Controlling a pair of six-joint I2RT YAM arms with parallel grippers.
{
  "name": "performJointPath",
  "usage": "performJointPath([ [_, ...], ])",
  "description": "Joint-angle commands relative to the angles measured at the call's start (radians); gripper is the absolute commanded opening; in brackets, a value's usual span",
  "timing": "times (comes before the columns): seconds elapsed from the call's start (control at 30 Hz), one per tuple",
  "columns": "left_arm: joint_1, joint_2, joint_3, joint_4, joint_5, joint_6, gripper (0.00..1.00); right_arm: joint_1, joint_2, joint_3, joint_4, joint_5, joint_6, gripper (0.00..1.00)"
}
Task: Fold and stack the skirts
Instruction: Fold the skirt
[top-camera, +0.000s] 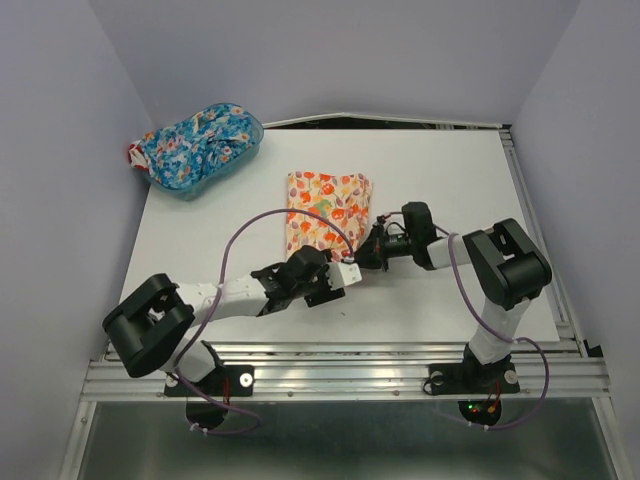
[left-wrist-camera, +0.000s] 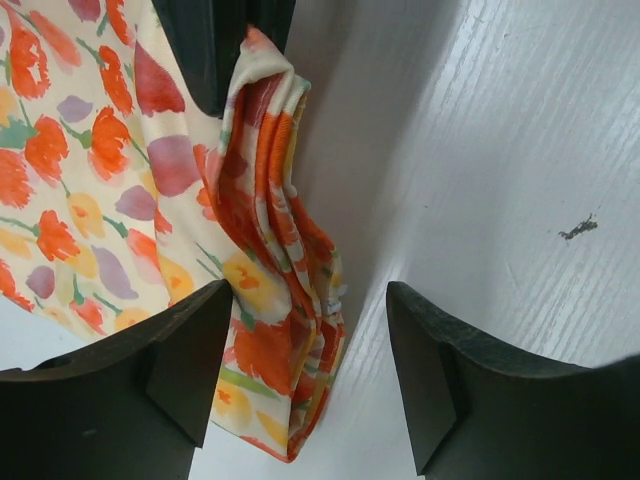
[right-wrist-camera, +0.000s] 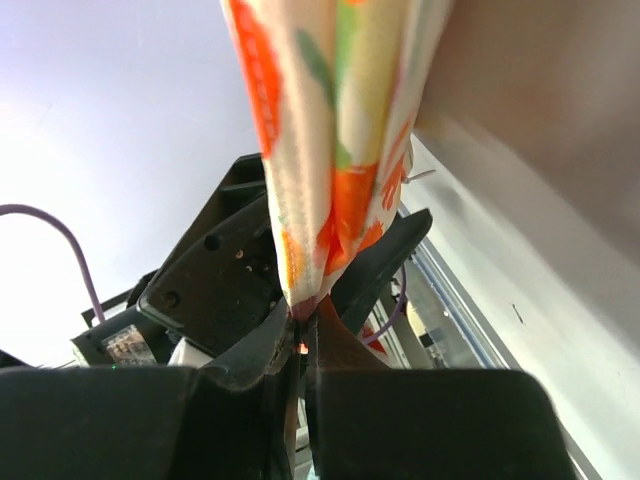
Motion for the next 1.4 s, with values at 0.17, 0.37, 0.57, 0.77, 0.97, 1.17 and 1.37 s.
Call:
performJointPath([
  [0.17, -0.009, 0.087, 0.058, 0.063, -0.092, -0.102, 0.68, 0.005, -0.037, -0.078, 0.274, -0.040, 0.155, 0.01],
  [0.37, -0.009, 0.131, 0.084, 0.043, -0.164, -0.113, 0.49, 0.005, -0.056, -0.111, 0.255, -0.048, 0.116, 0.01],
  [0.57, -0.009, 0.095, 0.083, -0.043, -0.124, -0.070, 0.24, -0.035, -0.082, -0.013, -0.315, 0.007, -0.395, 0.15],
  [0.77, -0.033, 0.102, 0.106, -0.155, -0.122, -0.041, 0.02, -0.160, -0.060, 0.215, -0.919, 0.228, -0.882, 0.57],
  [0.97, -0.110, 0.125, 0.135, -0.230, -0.159, -0.045, 0.00, -0.289, 0.041, 0.528, -1.233, 0.282, -1.116, 0.54],
  [1.17, -0.148, 0.151, 0.170, -0.293, -0.168, -0.074, 0.00, -0.280, 0.046, 0.632, -0.712, 0.144, -0.673, 0.53],
  [1.37, -0.153, 0.154, 0.205, -0.356, -0.170, -0.080, 0.00, -0.120, 0.156, 0.684, -0.552, 0.095, -0.625, 0.46],
])
